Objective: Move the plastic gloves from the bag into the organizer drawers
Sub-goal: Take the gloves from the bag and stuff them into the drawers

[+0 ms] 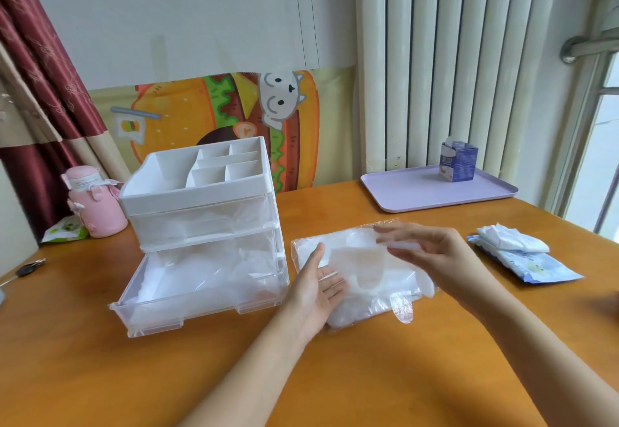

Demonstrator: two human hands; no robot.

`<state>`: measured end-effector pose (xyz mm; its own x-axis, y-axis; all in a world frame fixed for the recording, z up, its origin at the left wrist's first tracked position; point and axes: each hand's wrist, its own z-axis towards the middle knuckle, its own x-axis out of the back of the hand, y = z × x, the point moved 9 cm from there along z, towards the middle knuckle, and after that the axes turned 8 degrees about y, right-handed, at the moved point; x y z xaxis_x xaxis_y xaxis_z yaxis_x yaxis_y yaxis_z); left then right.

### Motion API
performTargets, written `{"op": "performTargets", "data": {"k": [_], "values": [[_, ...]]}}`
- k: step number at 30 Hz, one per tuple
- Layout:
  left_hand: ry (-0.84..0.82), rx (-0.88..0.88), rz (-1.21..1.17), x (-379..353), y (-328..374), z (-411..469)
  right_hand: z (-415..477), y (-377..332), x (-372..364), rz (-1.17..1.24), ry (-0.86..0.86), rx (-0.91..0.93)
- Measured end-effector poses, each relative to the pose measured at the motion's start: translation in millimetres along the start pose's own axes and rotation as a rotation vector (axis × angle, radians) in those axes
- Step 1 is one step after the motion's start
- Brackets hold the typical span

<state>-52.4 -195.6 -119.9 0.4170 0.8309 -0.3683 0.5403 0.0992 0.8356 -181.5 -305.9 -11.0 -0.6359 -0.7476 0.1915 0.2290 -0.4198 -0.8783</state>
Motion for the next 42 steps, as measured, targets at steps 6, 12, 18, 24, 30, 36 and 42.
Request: {"op": "performTargets", "data": {"k": [6, 12, 18, 24, 30, 36, 42], "values": [[-0.234, 0.274, -0.087, -16, -16, -17, -7, -17, -3, 0.408, -0.188, -0.007], [-0.430, 0.224, 0.110, -27, -4, -43, -14, -21, -9, 0.498, -0.285, -0.033], [-0.318, -0.207, 0.412, -16, 54, -64, -13, -15, -11, 0.512, -0.303, -0.057], [-0.268, -0.313, 0.643, -25, 73, -88, -19, -18, -24, 0.482, -0.391, -0.027], [-0.100, -0.469, 0.754, -18, 92, -85, -21, -18, -30, 0.503, -0.454, -0.011], [0.086, -0.933, 0.969, -5, 140, -122, -11, -18, -31, 0.463, -0.257, -0.076], [-0.018, -1.008, 0.938, 16, 168, -145, 7, -44, -66, 0.435, -0.440, -0.074]]}}
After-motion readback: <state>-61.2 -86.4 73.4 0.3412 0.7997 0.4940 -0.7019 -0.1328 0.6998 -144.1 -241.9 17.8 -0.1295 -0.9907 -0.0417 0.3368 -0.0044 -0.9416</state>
